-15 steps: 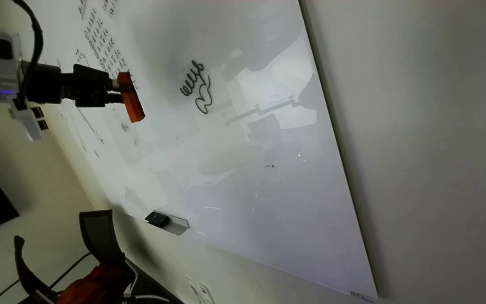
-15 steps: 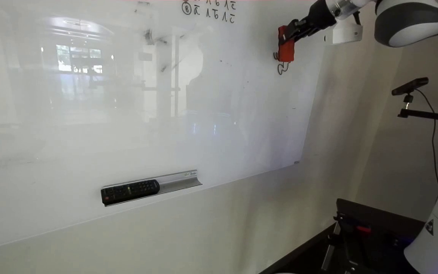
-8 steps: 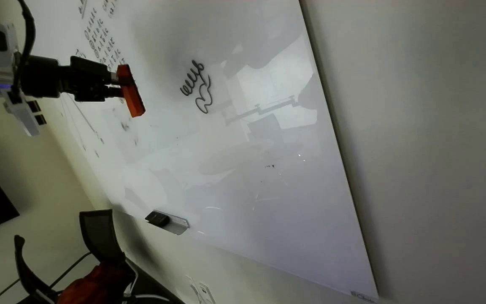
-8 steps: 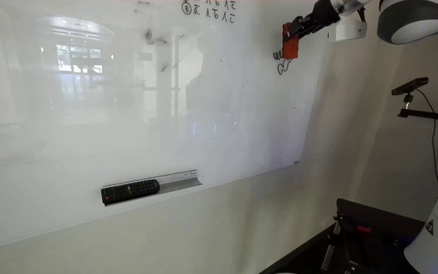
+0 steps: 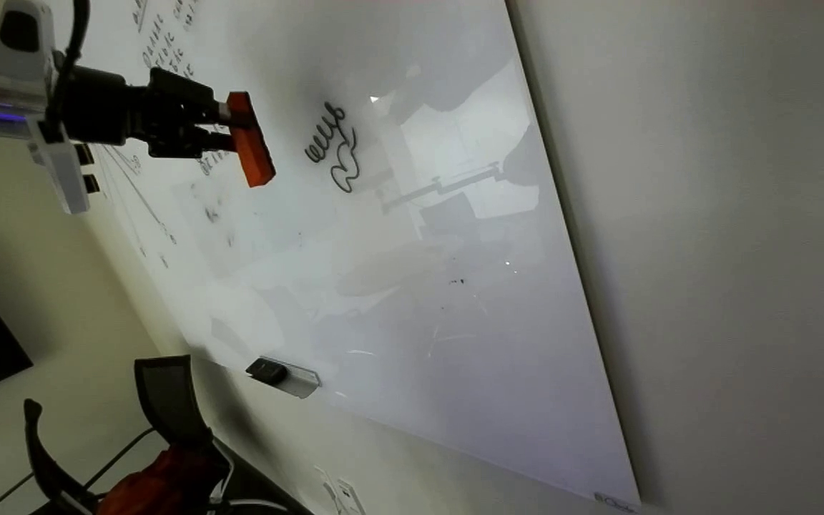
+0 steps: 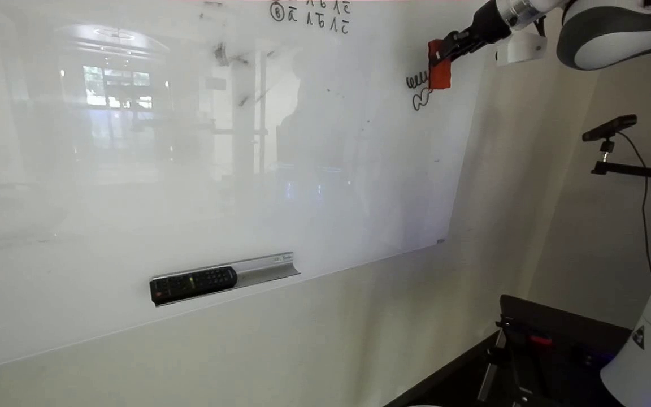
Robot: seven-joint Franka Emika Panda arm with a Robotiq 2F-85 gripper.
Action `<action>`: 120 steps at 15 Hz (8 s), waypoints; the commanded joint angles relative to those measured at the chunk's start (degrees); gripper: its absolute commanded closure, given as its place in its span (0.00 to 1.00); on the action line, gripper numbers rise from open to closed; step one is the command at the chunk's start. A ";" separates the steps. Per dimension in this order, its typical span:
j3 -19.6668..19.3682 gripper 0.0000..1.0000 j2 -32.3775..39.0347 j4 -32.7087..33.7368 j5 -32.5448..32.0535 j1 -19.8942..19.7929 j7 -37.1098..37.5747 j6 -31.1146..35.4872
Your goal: Erase the scribbles on the whiteboard with the duster
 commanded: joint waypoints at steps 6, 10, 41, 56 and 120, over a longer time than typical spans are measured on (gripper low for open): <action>-6.58 0.70 6.01 1.53 -4.90 -0.43 -2.95 14.51; -7.37 0.45 5.80 0.23 -5.10 -0.02 -2.11 13.57; -14.60 0.70 9.96 2.28 47.04 6.10 -68.48 23.38; -12.27 0.70 13.88 1.28 51.06 -2.91 -65.86 26.71; 28.86 0.45 24.43 -6.77 53.06 -24.15 -42.25 35.55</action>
